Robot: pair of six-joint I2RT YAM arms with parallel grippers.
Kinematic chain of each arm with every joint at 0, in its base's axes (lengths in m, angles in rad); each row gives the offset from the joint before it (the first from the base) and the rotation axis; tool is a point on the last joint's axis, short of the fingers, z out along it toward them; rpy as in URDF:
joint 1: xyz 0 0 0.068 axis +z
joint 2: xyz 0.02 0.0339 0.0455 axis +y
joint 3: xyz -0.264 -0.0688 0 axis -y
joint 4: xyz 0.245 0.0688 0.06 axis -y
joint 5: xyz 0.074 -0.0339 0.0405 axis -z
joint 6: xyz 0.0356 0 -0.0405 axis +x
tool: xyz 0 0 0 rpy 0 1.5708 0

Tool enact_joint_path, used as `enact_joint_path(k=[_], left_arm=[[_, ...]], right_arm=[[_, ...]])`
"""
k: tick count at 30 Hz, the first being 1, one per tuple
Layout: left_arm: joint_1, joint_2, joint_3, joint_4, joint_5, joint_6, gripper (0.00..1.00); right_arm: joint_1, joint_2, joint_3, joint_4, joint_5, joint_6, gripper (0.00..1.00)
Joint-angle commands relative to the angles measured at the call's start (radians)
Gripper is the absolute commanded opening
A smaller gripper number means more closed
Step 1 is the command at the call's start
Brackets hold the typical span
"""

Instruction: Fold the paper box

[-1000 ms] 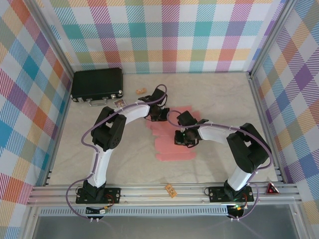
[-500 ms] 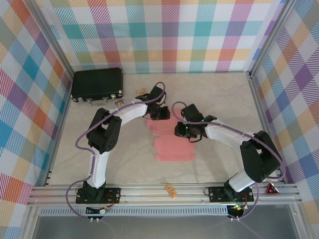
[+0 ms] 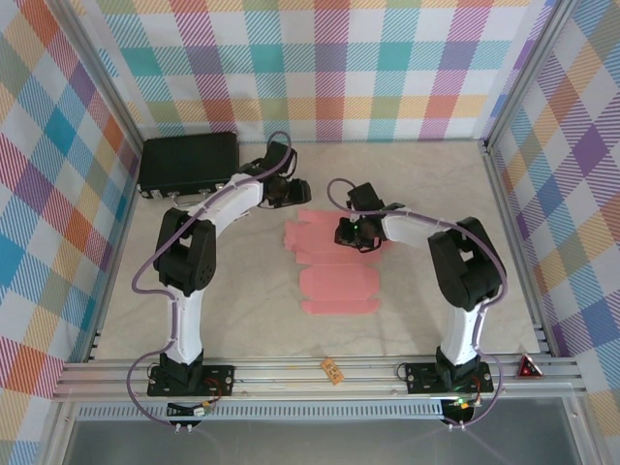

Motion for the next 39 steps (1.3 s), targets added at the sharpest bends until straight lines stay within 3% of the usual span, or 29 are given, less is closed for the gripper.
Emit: enact_joint_path(k=[1,8,22,28,39], left_arm=[[0.002,0.061,0.073,-0.08,-0.049,0.029,0.55],[0.004,0.163,0.195,-0.169,-0.053,0.064,0.54],[0.004,0.197,0.2,-0.241,-0.041,0.055,0.51],[0.004,0.199,0.194,-0.236,0.019,0.057,0.42],[-0.011,0.154,0.128,-0.132,0.082,0.067,0.4]], right_arm=[[0.004,0.047,0.029,0.013,-0.029,-0.001,0.18],[0.004,0.097,0.026,0.014,-0.032,0.02,0.16],[0.006,0.113,0.025,0.024,-0.048,0.049,0.15],[0.006,0.118,0.029,0.021,-0.052,0.052,0.15],[0.007,0.127,0.034,0.017,-0.061,0.055,0.15]])
